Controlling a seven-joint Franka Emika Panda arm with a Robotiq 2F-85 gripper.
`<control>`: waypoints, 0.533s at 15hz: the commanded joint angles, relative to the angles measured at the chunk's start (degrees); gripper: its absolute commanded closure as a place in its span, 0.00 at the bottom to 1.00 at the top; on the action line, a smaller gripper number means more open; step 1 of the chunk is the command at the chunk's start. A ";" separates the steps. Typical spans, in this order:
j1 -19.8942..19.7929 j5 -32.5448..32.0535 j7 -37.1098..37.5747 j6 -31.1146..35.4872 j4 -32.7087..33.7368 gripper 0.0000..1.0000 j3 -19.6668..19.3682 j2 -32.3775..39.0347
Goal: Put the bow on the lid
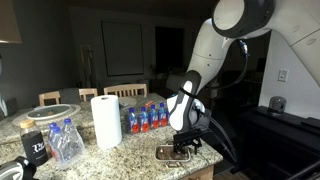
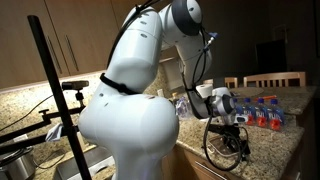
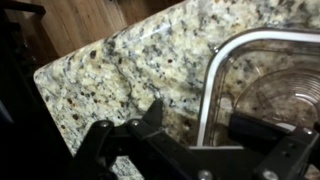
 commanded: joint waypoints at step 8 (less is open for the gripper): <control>-2.99 9.31 -2.67 0.89 -1.89 0.99 5.66 -5.63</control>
